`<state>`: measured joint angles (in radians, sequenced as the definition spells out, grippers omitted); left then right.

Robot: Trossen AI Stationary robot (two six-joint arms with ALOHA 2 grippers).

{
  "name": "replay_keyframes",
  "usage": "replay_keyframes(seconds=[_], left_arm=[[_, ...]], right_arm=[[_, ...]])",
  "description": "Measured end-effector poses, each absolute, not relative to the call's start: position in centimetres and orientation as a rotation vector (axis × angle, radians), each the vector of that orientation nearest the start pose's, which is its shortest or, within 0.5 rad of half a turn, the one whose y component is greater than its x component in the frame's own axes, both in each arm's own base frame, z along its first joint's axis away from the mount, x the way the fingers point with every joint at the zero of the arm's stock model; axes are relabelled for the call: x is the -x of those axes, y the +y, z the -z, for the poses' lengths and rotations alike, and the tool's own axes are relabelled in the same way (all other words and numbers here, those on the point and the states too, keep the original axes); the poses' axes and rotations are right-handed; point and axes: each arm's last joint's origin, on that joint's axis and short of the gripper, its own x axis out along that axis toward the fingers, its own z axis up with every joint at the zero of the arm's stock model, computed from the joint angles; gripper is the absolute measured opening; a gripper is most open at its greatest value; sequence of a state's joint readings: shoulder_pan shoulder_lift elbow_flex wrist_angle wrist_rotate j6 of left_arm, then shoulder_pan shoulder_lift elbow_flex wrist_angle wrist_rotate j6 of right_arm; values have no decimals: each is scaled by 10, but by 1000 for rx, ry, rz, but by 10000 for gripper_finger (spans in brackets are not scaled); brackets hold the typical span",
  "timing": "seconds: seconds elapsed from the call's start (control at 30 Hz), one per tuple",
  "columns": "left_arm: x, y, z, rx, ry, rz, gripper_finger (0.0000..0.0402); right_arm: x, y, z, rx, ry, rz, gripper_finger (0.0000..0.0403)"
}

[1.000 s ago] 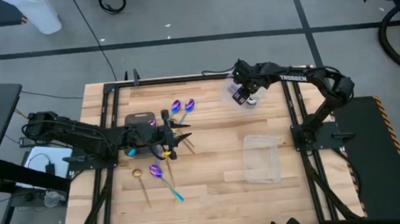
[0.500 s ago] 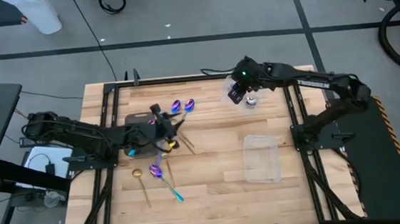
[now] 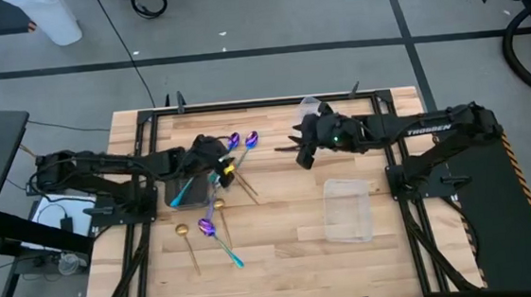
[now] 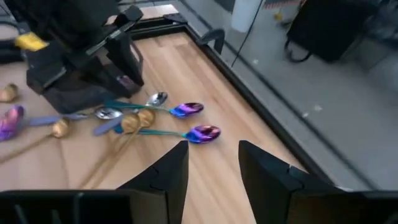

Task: Sort silverware by color (type)
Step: Put the blue spoon into the black bin

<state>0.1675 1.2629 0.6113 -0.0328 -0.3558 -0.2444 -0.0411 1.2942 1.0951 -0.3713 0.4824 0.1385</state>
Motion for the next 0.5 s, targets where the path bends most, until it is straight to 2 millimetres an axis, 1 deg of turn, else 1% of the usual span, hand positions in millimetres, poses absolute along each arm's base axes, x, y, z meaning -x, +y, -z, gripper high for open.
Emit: replay_keyframes(seconds=[0.1, 0.2, 0.37, 0.5], left_arm=[[-237, 58, -191, 219, 693, -603, 141], [-244, 65, -197, 255, 771, -636, 141], [-271, 72, -204, 261, 839, -644, 141], [-295, 77, -194, 263, 891, -637, 141]], right_arm=[[-274, -22, -320, 85, 539, 566, 150], [-263, -21, -324, 109, 568, 592, 150], [-238, -22, -331, 89, 610, 651, 150], [-224, -22, -331, 76, 605, 699, 150]])
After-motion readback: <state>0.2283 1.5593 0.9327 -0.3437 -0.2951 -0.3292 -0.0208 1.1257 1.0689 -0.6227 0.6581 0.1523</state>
